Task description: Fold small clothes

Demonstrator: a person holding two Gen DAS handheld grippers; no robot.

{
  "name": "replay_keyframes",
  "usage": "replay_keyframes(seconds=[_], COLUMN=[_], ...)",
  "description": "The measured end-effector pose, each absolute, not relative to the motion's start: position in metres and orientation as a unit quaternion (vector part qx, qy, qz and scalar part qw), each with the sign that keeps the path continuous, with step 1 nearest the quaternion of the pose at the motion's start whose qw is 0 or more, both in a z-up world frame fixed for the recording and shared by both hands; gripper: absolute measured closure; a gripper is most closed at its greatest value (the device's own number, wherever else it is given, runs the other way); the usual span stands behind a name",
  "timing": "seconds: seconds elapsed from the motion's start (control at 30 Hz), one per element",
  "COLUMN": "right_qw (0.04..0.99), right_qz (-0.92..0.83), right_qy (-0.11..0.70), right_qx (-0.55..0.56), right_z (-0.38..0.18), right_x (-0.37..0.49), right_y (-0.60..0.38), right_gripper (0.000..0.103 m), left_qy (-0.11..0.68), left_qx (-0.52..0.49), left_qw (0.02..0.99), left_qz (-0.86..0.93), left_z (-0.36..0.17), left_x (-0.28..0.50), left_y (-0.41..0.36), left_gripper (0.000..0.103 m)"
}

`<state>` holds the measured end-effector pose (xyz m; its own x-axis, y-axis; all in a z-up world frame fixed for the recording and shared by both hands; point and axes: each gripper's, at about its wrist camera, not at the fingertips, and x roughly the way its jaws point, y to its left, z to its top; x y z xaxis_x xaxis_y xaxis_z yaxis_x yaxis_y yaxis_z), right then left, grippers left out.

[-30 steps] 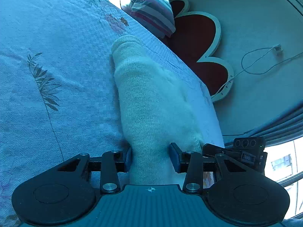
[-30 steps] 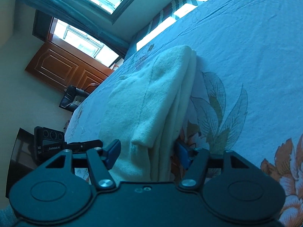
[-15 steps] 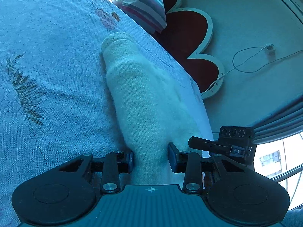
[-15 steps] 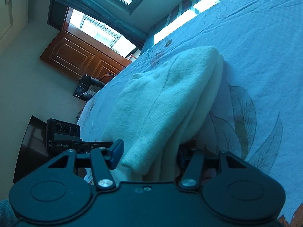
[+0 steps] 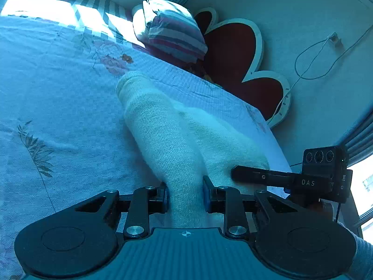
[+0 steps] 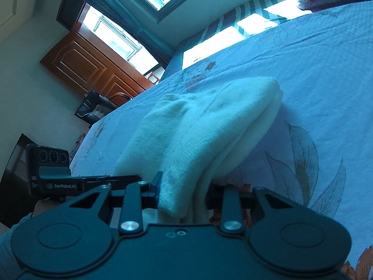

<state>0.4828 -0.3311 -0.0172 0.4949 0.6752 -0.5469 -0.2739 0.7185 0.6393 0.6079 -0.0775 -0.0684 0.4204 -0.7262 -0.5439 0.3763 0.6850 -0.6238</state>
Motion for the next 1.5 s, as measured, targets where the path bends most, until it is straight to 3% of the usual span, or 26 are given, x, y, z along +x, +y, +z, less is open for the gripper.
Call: replay_keyframes(seconds=[0.43, 0.63, 0.93, 1.5], right_qw=[0.883, 0.895, 0.880, 0.813], right_qz=[0.304, 0.322, 0.329, 0.306], right_qy=[0.303, 0.261, 0.297, 0.436], right_qx=[0.188, 0.166, 0.171, 0.234], right_z=[0.140, 0.190, 0.154, 0.002], right_x=[0.411, 0.408, 0.427, 0.472], right_y=[-0.299, -0.278, -0.262, -0.258], right_gripper=[0.071, 0.071, 0.071, 0.071], left_qy=[0.289, 0.254, 0.297, 0.434], left_qx=[-0.182, -0.178, -0.196, -0.263], left_qw=[0.859, 0.871, 0.864, 0.812], left_qz=[-0.383, -0.381, -0.357, -0.289], left_z=[0.091, 0.129, 0.073, -0.100], left_x=[0.546, 0.532, 0.538, 0.571], left_y=[-0.031, -0.009, 0.008, 0.014], left_gripper=[0.076, 0.076, 0.076, 0.076])
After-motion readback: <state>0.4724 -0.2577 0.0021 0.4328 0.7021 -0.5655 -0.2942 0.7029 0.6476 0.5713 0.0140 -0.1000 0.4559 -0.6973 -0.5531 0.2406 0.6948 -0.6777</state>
